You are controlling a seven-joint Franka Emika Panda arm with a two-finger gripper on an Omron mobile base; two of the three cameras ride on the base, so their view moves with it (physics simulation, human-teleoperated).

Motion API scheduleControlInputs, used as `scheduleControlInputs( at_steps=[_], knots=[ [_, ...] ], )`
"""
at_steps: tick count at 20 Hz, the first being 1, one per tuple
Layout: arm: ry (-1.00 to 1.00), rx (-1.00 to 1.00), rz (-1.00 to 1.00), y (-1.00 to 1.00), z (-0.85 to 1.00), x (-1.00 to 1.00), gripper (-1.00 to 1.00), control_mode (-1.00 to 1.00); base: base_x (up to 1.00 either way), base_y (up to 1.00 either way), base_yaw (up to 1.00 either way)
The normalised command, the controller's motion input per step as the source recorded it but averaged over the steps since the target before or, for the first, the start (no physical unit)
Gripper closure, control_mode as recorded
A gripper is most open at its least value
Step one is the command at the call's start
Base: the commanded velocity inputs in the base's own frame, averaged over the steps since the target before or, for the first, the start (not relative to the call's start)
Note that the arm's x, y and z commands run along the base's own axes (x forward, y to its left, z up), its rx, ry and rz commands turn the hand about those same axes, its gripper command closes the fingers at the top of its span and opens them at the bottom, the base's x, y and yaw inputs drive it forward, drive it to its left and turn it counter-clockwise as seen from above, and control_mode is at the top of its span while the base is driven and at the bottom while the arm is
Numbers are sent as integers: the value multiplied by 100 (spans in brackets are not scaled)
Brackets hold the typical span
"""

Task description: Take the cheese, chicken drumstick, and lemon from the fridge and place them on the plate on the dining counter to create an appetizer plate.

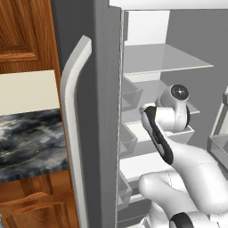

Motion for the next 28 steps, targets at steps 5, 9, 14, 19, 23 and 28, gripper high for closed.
scheduleControlInputs(
  at_steps=[5, 9, 14, 19, 23, 28],
  knots=[
    [-3, -1, 0, -14, -2, -100, 100, -100, 0, 0, 0],
    [-22, 0, 0, -14, 0, -100, 100, -100, 0, 0, 0],
    [-5, 0, 0, -1, 25, -74, 100, -100, 0, 0, 0],
    [2, 0, 0, 0, 35, -58, 100, -100, 0, 0, 0],
    [4, 0, 0, 0, 10, -64, 100, -100, 0, 0, 0],
    [0, 0, 0, 0, 0, 0, 100, 100, -99, 0, 0]
  ],
)
